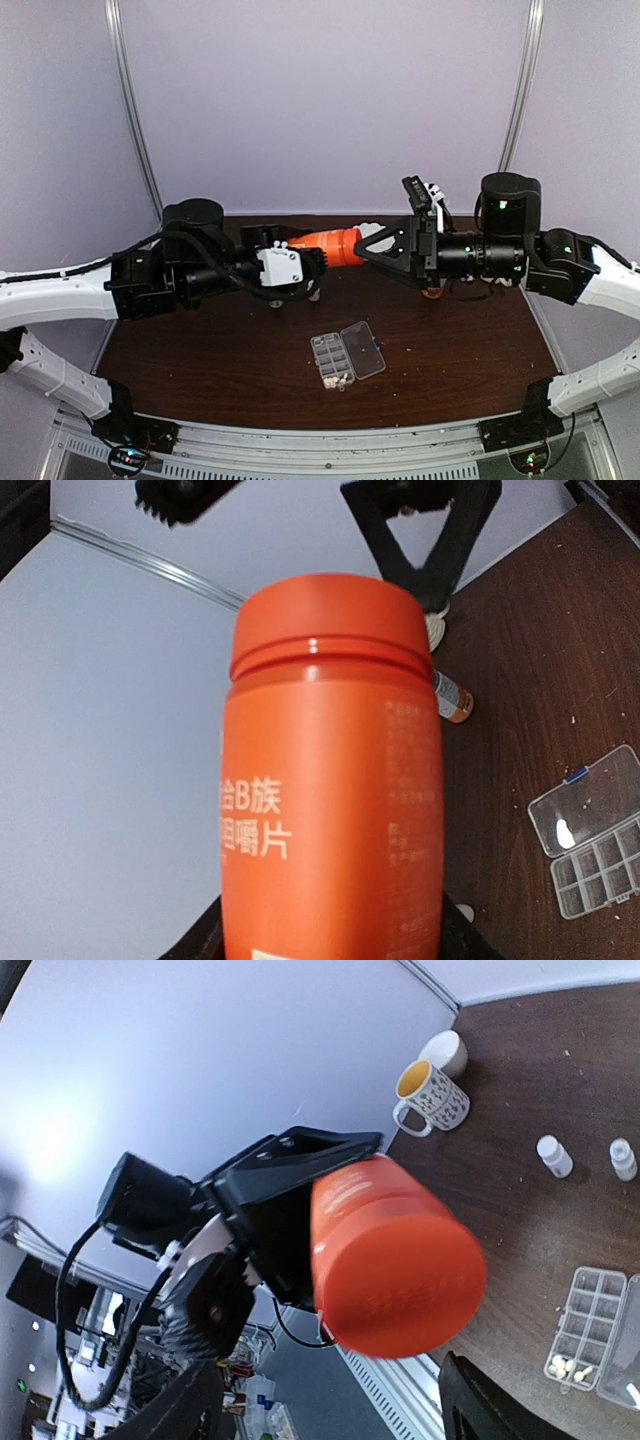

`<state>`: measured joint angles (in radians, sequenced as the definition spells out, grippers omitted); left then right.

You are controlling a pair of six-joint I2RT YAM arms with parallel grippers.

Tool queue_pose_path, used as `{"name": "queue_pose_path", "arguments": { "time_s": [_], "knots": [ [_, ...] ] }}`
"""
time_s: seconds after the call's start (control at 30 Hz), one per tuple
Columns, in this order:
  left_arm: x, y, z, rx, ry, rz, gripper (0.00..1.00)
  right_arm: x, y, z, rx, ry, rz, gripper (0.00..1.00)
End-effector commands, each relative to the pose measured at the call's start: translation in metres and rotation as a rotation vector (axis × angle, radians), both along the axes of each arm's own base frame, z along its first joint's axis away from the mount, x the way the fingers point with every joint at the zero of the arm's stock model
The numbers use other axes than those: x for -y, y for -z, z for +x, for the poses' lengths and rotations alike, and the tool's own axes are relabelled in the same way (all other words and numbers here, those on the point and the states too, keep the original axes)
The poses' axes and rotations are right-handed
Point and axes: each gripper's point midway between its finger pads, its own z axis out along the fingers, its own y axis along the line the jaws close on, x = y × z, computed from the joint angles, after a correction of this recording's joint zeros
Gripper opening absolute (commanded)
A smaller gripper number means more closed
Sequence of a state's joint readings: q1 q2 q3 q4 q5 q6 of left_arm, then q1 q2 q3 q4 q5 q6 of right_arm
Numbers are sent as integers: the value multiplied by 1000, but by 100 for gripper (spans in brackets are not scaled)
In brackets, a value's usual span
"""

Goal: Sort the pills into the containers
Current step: Screw the lid of the pill bottle onto the pill bottle.

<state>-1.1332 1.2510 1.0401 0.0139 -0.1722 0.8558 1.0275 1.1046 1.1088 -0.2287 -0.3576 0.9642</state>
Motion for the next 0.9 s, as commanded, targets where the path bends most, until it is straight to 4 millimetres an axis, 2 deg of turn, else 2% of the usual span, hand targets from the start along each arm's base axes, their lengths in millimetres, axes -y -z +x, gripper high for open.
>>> {"name": "queue_pose_path", "arguments": {
  "time_s": [0.0, 0.1, 0.2, 0.33, 0.47, 0.63, 0.77, 0.87],
  "knots": [
    [-6, -21, 2, -112, -29, -111, 0, 27, -36, -14, 287, -35, -61, 80],
    [-7, -11, -3, -229, -36, -129, 0, 43, -37, -11, 480, -39, -201, 85],
    [-9, -10, -15, -358, -5, -187, 0, 55, -35, -17, 726, -123, -349, 84],
    [-10, -10, -40, -543, 70, -226, 0, 60, -34, -24, 1002, -187, -403, 83],
    [-8, -13, -79, -711, 244, -234, 0, 53, -39, -38, 1205, -284, -374, 87],
    [-13, -14, -113, -978, 453, -195, 0, 40, -34, -51, 1364, -390, -359, 86],
    [-12, -3, -124, -1065, 495, -120, 0, 28, -38, -67, 1436, -434, -292, 85],
    [-10, -1, -123, -1072, 493, -115, 0, 20, -39, -72, 1452, -455, -278, 86]
  ]
}}
